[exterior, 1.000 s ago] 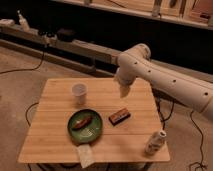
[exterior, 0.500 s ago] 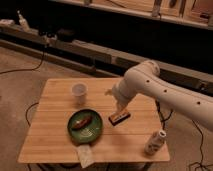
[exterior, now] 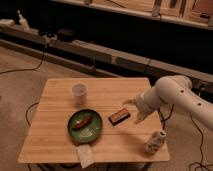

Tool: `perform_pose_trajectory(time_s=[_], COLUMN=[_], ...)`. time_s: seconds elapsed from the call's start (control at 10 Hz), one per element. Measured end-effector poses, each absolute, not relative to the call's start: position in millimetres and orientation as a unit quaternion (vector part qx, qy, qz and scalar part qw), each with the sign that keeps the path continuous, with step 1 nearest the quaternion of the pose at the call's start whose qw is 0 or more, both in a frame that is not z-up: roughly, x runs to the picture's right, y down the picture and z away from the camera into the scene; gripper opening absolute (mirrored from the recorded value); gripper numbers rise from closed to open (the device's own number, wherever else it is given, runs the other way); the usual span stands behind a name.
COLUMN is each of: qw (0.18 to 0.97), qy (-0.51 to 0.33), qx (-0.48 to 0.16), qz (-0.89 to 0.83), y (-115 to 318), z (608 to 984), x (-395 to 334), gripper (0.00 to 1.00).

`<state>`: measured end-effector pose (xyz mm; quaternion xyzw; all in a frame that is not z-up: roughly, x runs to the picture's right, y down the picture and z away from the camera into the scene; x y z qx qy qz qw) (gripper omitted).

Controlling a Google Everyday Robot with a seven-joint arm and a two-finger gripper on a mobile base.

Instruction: Move the arm in a circular motion

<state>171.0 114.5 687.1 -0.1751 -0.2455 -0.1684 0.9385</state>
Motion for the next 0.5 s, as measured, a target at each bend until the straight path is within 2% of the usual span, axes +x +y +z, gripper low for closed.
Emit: perform_pose_trajectory(time_s=[0.3, 0.5], qw=[0.959, 0.972], qy=[-0.193, -0.147], qx=[-0.17, -0.168], qz=[-0.118, -0.079], y=[100.9, 76.8], z=[701.1, 720.0], x=[244.1, 290.3], gripper=[0.65, 0.65])
